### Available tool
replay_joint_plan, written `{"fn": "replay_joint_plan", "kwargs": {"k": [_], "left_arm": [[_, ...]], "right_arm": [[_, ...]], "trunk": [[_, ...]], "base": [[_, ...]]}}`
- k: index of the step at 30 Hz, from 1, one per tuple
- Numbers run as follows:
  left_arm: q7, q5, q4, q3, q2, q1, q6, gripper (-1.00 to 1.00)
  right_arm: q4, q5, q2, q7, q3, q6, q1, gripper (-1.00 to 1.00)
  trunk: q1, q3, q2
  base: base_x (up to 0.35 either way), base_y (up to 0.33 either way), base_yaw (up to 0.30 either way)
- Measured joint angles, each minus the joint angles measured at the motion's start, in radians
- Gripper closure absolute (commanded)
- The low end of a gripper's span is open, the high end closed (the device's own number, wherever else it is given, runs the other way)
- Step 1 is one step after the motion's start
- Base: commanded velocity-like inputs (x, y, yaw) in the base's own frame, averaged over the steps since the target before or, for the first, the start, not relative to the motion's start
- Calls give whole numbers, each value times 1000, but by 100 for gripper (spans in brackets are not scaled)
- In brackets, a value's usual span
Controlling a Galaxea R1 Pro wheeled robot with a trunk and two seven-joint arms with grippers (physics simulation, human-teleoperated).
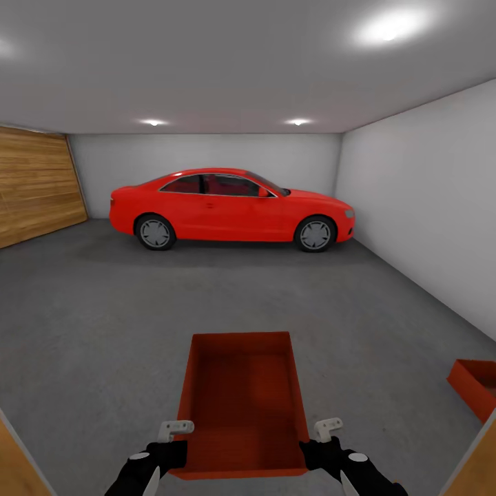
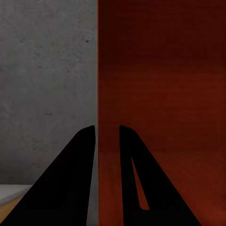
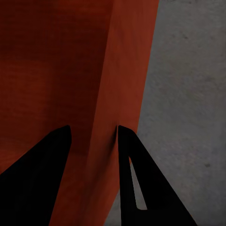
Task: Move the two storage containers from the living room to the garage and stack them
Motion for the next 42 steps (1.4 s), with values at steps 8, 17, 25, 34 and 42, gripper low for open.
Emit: {"fn": "replay_joint_plan", "kwargs": {"k": [8, 17, 25, 34, 42], "left_arm": [[0, 0, 0, 0, 0, 0, 0, 100], [0, 0, 0, 0, 0, 0, 0, 100], [0, 0, 0, 0, 0, 0, 0, 100], [0, 0, 0, 0, 0, 0, 0, 100], [0, 0, 0, 0, 0, 0, 0, 100]], "right_arm": [[0, 0, 0, 0, 0, 0, 0, 100], [0, 0, 0, 0, 0, 0, 0, 100], [0, 0, 0, 0, 0, 0, 0, 100], [0, 0, 0, 0, 0, 0, 0, 100], [0, 1, 0, 0, -1, 0, 0, 100]], "trunk": [[0, 0, 0], [-1, 0, 0], [0, 0, 0], [0, 0, 0], [0, 0, 0]], "base": [[36, 0, 0], [288, 0, 0], [192, 0, 0], [8, 0, 0], [0, 0, 0]]}}
